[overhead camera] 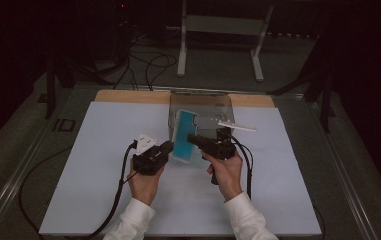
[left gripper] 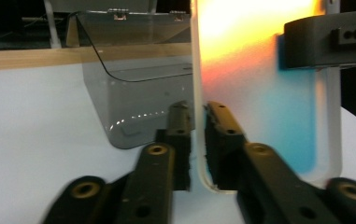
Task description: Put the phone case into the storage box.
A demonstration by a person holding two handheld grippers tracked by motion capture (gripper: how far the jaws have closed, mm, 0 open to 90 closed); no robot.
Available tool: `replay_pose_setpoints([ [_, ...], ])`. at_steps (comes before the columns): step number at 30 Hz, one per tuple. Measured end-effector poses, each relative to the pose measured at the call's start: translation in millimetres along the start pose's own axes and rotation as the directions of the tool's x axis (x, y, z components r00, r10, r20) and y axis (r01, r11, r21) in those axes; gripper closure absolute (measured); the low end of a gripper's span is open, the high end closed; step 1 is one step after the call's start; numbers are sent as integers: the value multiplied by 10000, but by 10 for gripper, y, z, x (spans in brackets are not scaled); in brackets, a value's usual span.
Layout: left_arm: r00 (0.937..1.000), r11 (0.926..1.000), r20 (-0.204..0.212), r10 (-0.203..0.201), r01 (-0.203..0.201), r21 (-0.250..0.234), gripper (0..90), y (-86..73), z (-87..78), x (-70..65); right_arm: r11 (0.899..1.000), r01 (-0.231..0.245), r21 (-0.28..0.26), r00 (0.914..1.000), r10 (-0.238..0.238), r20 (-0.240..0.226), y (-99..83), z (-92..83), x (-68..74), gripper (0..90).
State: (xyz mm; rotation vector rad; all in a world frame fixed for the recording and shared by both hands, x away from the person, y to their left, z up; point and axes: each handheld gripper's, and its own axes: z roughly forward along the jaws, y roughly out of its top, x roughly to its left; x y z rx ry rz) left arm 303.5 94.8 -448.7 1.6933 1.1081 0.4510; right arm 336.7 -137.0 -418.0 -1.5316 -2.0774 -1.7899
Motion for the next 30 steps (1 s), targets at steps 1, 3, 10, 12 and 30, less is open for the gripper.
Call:
replay_pose_setpoints([
  [1,10000,10000,0,0,0,0,764,0,0,0,10000,0,0,10000,0,0,0,0,0,820],
  [3,9999,10000,148,-34,34,25,674,6,-3,29,10000,5,-16,10000,-5,13,8,-13,-12,820],
  [10,10000,10000,-5,-4,4,23,475,23,-22,62,10000,5,33,9999,-5,133,14,-23,-19,820],
  [12,10000,10000,-25,-8,8,-86,420,29,-33,70,10000,22,62,9999,-23,164,14,-23,-19,820],
  [30,9933,9933,-40,1156,-1156,83,2,84,-170,143,9996,51,283,9996,-59,289,22,-18,-33,820],
])
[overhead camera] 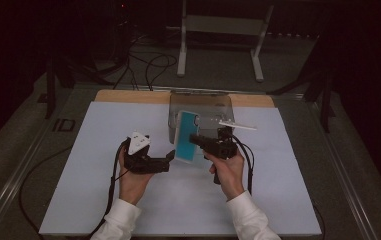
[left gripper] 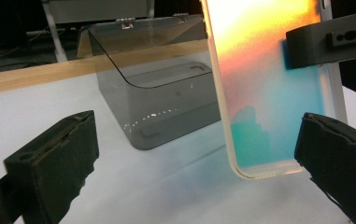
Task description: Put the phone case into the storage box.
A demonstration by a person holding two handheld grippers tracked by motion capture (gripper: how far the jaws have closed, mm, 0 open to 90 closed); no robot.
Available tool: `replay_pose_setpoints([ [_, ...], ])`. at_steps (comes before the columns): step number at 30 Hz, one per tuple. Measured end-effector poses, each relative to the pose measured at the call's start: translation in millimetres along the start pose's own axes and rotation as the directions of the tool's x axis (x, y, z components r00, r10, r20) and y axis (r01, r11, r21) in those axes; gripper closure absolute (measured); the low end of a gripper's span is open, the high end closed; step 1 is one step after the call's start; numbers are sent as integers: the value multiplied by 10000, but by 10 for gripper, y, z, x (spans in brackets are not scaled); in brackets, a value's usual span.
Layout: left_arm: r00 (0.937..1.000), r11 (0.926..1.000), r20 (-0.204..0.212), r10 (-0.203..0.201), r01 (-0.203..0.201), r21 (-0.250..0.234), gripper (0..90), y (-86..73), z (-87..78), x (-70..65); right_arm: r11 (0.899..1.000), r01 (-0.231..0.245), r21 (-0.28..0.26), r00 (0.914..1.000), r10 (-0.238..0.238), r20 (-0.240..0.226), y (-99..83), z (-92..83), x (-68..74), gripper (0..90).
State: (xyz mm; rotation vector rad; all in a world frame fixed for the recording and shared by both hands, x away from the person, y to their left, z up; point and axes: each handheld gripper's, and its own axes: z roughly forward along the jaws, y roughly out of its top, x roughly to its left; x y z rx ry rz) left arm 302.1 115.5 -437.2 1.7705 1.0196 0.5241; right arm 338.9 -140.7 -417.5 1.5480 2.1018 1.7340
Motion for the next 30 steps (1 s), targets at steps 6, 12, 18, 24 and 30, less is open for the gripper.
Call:
replay_pose_setpoints([
  [6,9998,9996,-74,187,-186,192,1,-2,-60,70,10000,15,29,10000,-15,7,7,-12,-14,820],
  [12,9992,9980,-6,406,-405,494,0,-47,-145,174,9999,-25,102,10000,24,81,11,-15,-30,819],
  [18,9990,9977,-40,439,-436,524,0,-104,-239,271,9999,-36,144,9999,34,124,17,-18,-38,820],
  [24,9986,9986,-236,481,-476,230,0,-208,-363,384,9997,37,233,9998,-41,194,22,-27,-47,819],
  [30,9972,9997,-719,207,-216,-128,0,-415,-533,521,9993,107,361,9994,-119,315,42,-48,-54,819],
])
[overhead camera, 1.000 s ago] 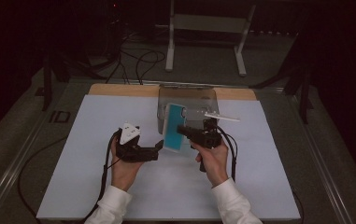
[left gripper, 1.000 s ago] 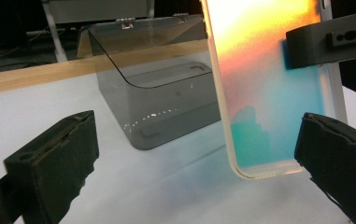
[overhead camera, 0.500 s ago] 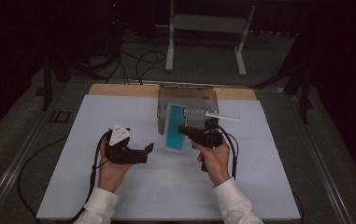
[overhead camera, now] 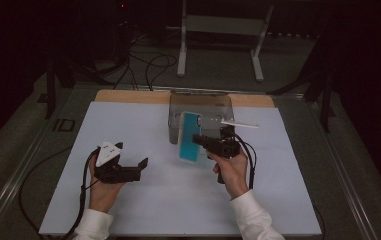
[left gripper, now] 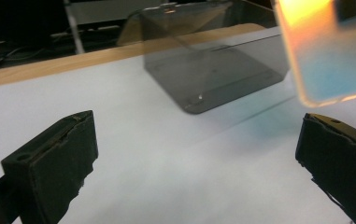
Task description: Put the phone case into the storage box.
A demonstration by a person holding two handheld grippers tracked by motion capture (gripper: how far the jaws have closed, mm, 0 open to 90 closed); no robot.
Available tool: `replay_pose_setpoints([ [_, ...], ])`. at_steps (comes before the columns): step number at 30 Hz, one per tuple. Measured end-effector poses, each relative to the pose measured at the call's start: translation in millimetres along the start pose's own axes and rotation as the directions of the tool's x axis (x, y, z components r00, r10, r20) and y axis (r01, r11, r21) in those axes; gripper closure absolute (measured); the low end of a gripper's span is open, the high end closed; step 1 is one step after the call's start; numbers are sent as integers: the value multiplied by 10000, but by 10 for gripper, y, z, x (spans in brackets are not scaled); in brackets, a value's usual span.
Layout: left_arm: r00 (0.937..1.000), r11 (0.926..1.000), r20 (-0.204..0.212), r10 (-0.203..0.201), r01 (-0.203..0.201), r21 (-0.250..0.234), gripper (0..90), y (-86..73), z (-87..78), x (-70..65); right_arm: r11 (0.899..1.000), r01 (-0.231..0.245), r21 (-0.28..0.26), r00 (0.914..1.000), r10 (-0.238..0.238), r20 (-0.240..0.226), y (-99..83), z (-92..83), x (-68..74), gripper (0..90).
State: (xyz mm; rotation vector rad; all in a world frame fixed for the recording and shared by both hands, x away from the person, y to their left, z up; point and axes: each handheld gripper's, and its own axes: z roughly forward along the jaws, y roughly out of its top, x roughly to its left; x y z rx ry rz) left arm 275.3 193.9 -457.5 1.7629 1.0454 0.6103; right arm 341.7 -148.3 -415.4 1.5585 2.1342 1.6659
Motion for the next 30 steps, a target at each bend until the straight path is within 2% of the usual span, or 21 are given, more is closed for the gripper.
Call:
replay_pose_setpoints([
  [2,9996,9996,-121,-264,263,-107,0,-106,-82,77,9999,83,99,10000,-83,1,14,-11,-5,820],
  [7,9994,9995,-293,-202,195,-239,0,-240,-193,134,9997,-9,256,10000,8,33,37,-17,-14,819],
  [12,9971,9993,-678,-357,347,-170,0,-366,-288,213,9988,-90,484,9999,87,67,64,-18,-14,819],
  [20,9944,9984,-904,-546,533,-167,1,-499,-387,269,9972,-82,748,9996,60,290,119,-4,-21,819],
  [30,9938,9989,-1012,-453,441,-141,1,-575,-431,281,9927,-51,1203,9991,0,418,202,-3,-24,819],
])
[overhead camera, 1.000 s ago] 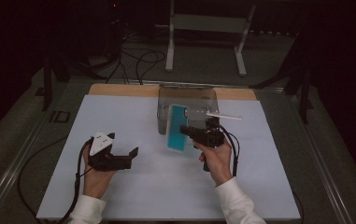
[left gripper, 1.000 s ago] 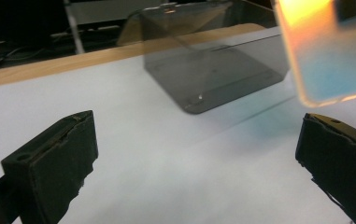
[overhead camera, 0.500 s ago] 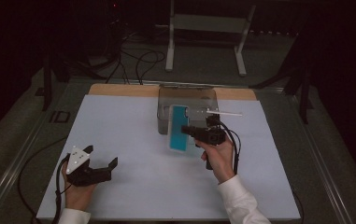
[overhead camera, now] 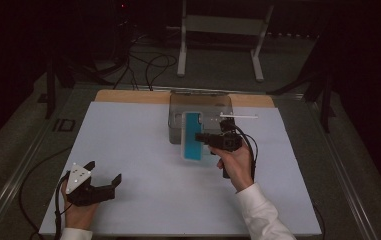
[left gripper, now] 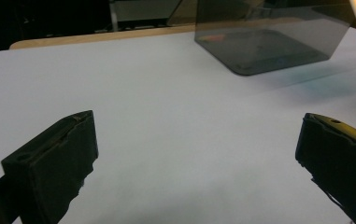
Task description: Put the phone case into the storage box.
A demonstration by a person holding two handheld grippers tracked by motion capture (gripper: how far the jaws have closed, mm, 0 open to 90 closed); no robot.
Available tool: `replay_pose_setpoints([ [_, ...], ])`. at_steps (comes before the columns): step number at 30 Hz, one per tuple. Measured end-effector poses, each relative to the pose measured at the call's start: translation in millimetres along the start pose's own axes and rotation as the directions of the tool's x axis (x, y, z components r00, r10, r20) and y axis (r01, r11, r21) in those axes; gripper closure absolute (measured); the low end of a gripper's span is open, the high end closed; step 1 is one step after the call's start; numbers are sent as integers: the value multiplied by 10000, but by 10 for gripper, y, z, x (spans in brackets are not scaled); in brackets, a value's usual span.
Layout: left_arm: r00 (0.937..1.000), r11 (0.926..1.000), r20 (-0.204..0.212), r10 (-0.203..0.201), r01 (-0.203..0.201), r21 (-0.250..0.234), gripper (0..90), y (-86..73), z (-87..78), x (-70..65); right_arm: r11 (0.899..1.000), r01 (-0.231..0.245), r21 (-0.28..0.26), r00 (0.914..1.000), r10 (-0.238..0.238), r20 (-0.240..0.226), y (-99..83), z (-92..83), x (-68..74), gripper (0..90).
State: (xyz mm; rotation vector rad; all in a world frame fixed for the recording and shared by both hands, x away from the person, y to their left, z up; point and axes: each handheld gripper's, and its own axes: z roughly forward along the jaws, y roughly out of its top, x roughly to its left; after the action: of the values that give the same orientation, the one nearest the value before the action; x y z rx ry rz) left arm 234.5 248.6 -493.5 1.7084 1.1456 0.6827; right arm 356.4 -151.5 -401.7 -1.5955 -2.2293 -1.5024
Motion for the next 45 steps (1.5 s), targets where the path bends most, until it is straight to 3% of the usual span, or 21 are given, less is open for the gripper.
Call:
replay_pose_setpoints([
  [10,9999,9999,66,156,-156,-46,0,-20,13,-18,9991,-101,416,9999,97,102,81,-18,-8,818],
  [25,9990,9991,181,399,-396,-167,1,-16,6,-57,9942,282,1036,9984,-332,468,245,-18,57,818],
  [35,9976,9974,26,686,-685,-206,1,-13,6,-93,9925,-8,1225,9986,-56,521,384,-38,11,819],
  [45,9981,9977,11,623,-623,-260,1,-13,4,-91,9879,-263,1530,9977,163,662,491,-26,-44,819],
])
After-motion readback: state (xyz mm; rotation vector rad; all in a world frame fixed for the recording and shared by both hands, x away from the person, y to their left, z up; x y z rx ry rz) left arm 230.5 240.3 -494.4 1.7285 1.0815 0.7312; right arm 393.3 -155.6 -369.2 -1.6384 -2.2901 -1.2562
